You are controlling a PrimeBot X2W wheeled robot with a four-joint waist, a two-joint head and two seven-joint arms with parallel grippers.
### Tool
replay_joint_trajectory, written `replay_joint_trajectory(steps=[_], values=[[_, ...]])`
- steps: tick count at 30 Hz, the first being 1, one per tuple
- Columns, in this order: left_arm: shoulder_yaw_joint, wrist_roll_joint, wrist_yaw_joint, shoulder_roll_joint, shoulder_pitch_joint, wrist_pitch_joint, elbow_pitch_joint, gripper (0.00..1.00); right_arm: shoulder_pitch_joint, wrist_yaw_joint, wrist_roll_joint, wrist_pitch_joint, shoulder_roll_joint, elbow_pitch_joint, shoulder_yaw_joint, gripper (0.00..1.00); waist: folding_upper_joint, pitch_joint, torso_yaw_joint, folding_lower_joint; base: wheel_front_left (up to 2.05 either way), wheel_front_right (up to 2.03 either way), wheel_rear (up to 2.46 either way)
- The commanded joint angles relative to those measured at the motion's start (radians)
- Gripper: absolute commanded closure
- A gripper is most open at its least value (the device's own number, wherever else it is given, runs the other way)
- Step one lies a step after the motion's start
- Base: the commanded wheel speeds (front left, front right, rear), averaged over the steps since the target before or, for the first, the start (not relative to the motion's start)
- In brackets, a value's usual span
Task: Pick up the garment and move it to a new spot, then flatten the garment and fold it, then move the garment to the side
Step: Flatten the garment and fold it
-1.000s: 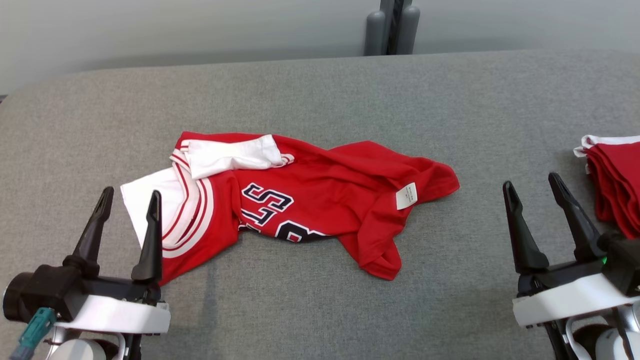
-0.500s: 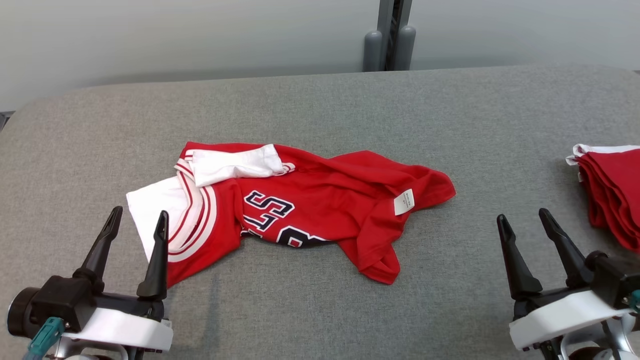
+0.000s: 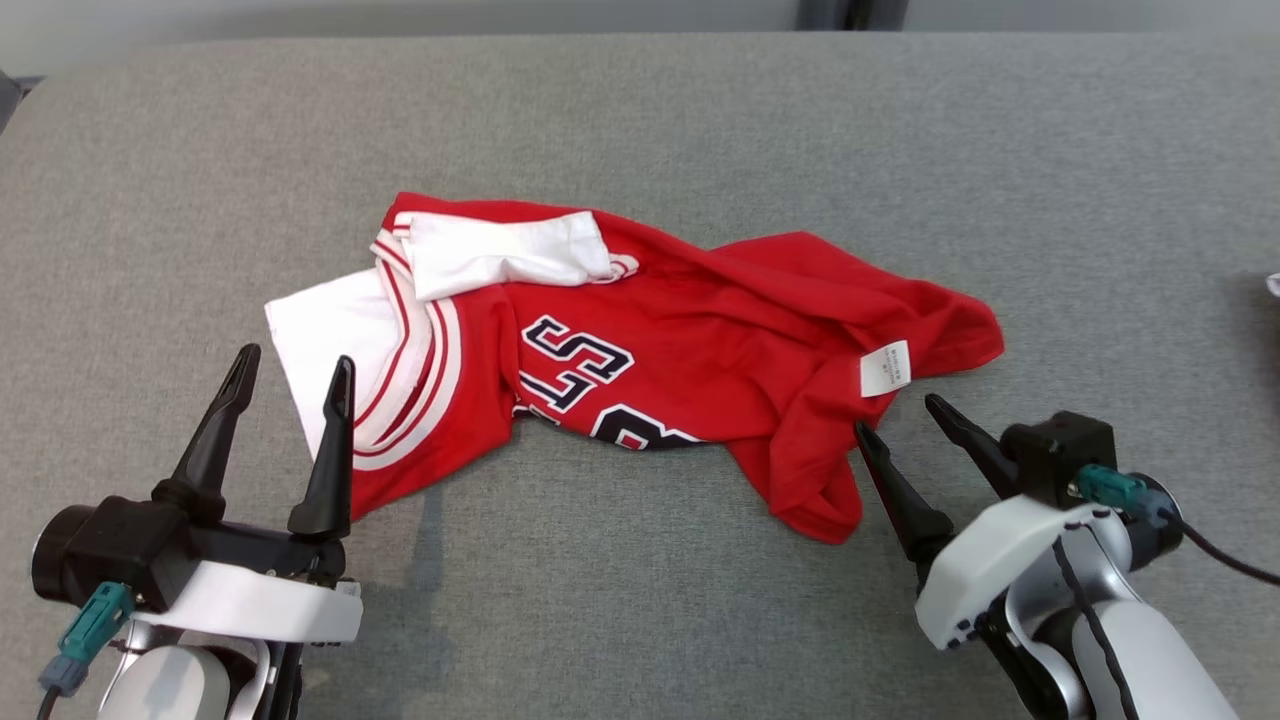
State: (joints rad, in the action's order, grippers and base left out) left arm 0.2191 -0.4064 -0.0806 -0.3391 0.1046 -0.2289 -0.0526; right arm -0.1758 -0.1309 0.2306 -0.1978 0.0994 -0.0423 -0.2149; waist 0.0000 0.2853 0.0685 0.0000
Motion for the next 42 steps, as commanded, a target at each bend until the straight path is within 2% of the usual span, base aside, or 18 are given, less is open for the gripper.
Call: replay_joint_trajectory(steps=[1,3,4,6,10,13,14,18,21,24,27,30,34,35,36,37,38,42], values=[[0.001,-0.005,0.012,0.004,0.038,-0.012,0.019,0.00,-0.063,0.000,0.005,0.006,0.011,-0.063,-0.017,0.00,0.0000,0.049,0.032,0.0000,0.00,0.00,0.00],[0.000,-0.005,0.019,0.007,0.051,-0.018,0.031,0.00,-0.090,0.000,0.013,0.012,0.012,-0.097,-0.029,0.00,0.0000,0.061,0.039,0.0000,0.00,0.00,0.00],[-0.001,-0.005,0.021,0.009,0.056,-0.019,0.036,0.00,-0.102,0.000,0.018,0.016,0.012,-0.112,-0.033,0.37,0.0000,0.065,0.040,0.0000,0.00,0.00,0.00],[-0.004,-0.004,0.026,0.011,0.063,-0.025,0.046,0.00,-0.120,0.000,0.028,0.026,0.014,-0.123,-0.040,1.00,0.0000,0.071,0.041,0.0000,0.00,0.00,0.00],[-0.016,-0.002,0.028,0.014,0.075,-0.031,0.059,0.00,-0.122,0.000,0.034,0.028,0.034,-0.098,-0.039,1.00,0.0000,0.076,0.031,0.0000,0.00,0.00,0.00],[-0.033,0.001,0.033,0.018,0.064,-0.035,0.065,0.00,-0.090,0.000,0.035,-0.078,0.145,0.072,-0.027,1.00,0.0000,0.070,-0.003,0.0000,0.00,0.00,0.00],[-0.037,0.003,0.034,0.017,0.062,-0.036,0.064,0.00,-0.078,0.000,0.052,-0.150,0.195,0.158,-0.007,1.00,0.0000,0.070,-0.013,0.0000,0.00,0.00,0.00],[-0.046,0.003,0.041,0.019,0.063,-0.037,0.063,0.00,-0.072,0.000,0.085,-0.311,0.295,0.337,0.055,1.00,0.0000,0.073,-0.029,0.0000,0.00,0.00,0.00],[-0.049,0.004,0.045,0.022,0.067,-0.037,0.062,0.00,-0.102,0.000,0.105,-0.413,0.378,0.432,0.079,1.00,0.0000,0.077,-0.033,0.0000,0.00,0.00,0.00],[-0.047,0.006,0.053,0.027,0.075,-0.038,0.063,0.00,-0.116,0.000,0.127,-0.445,0.429,0.447,0.066,1.00,0.0000,0.082,-0.030,0.0000,0.00,0.00,0.00],[-0.042,0.008,0.059,0.038,0.082,-0.038,0.065,0.00,-0.097,0.000,0.111,-0.398,0.426,0.388,0.055,1.00,0.0000,0.089,-0.020,0.0000,0.00,0.00,0.00],[-0.042,0.009,0.063,0.050,0.085,-0.037,0.067,0.00,-0.052,0.000,0.067,-0.298,0.370,0.288,0.055,1.00,0.0000,0.092,-0.008,0.0000,0.00,0.00,0.00],[-0.050,0.013,0.072,0.061,0.080,-0.037,0.075,0.00,0.041,0.000,0.031,-0.123,0.214,0.117,0.064,1.00,0.0000,0.087,0.003,0.0000,0.00,0.00,0.00],[-0.051,0.013,0.074,0.063,0.076,-0.037,0.076,0.00,0.051,0.000,0.022,-0.085,0.188,0.096,0.075,0.82,0.0000,0.085,0.002,0.0000,0.00,0.00,0.00],[-0.054,0.016,0.074,0.063,0.073,-0.037,0.076,0.00,0.064,0.000,0.034,-0.058,0.153,0.074,0.083,0.51,0.0000,0.082,0.000,0.0000,0.00,0.00,0.00],[-0.054,0.016,0.074,0.063,0.073,-0.037,0.076,0.00,0.064,0.000,0.034,-0.058,0.153,0.074,0.083,0.51,0.0000,0.082,0.000,0.0000,0.00,0.00,0.00],[-0.055,0.018,0.074,0.062,0.069,-0.037,0.078,0.00,0.080,0.000,0.042,-0.033,0.124,0.058,0.086,0.00,0.0000,0.078,-0.004,0.0000,0.00,0.00,0.00],[-0.063,0.024,0.068,0.054,0.055,-0.037,0.076,0.00,0.136,0.000,0.021,0.058,0.061,0.055,0.145,0.00,0.0000,0.053,-0.021,0.0000,0.00,0.00,0.00]])
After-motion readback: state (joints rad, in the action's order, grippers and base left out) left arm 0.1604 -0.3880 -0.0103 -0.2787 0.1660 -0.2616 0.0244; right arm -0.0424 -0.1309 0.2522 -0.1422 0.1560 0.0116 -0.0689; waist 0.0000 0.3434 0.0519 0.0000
